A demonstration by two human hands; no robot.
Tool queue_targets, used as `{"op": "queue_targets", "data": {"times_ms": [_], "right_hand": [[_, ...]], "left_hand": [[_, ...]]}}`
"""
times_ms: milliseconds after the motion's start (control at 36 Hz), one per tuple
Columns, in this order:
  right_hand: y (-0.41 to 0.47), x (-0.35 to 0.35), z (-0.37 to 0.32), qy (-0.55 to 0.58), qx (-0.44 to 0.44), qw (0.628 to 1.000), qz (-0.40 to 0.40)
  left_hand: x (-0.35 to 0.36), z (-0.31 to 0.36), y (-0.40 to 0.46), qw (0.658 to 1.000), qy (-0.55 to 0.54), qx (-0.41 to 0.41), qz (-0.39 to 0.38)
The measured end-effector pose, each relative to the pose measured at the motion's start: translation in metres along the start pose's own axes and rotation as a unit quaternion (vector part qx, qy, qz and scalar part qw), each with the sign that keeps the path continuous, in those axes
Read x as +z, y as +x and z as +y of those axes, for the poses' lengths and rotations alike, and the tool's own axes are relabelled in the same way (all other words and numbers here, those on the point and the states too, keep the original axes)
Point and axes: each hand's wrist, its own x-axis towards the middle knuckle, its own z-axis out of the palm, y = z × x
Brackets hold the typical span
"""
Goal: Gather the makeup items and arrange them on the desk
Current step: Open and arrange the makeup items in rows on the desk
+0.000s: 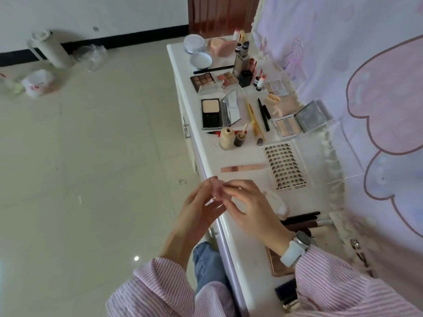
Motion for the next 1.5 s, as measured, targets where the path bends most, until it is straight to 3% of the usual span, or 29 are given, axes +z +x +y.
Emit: {"op": "queue_targets", "data": {"times_ms": [83, 194, 583, 778, 889, 1028, 1278, 1500], "right_hand": [[0.002, -0.004, -0.012, 0.069, 0.067, 0.995, -0.010], [0.005, -0.011, -0.015, 0.074, 0.091, 0.993, -0.028], [0.011, -0.028, -0.009, 0.107, 0.155, 0.975, -0.114], [0.012, -0.032, -0.009, 0.112, 0.099, 0.984, -0.101], [0.007, -0.029, -0.002, 0.042, 0.034, 0.994, -0.091], [0.007, -0.027, -0.003, -0.021, -0.007, 0.999, -0.029], [0.006, -0.025, -0.003, 0.050, 0.039, 0.998, -0.009], [0.003, -0.029, -0.005, 0.065, 0.024, 0.996, -0.051]], "left_hand": [[0.002, -0.005, -0.001, 0.999, -0.028, 0.019, 0.037], [0.005, -0.010, -0.001, 0.997, -0.060, 0.044, 0.037], [0.007, -0.008, 0.002, 0.998, -0.007, 0.064, 0.020], [0.011, -0.006, 0.004, 0.999, -0.034, 0.031, 0.017], [0.018, -0.003, 0.003, 0.997, -0.054, -0.010, 0.046], [0.023, -0.001, 0.001, 0.999, -0.012, -0.005, 0.049], [0.025, 0.004, -0.004, 0.999, 0.010, 0.028, -0.025], [0.023, 0.001, -0.001, 0.997, -0.045, -0.001, 0.070]]}}
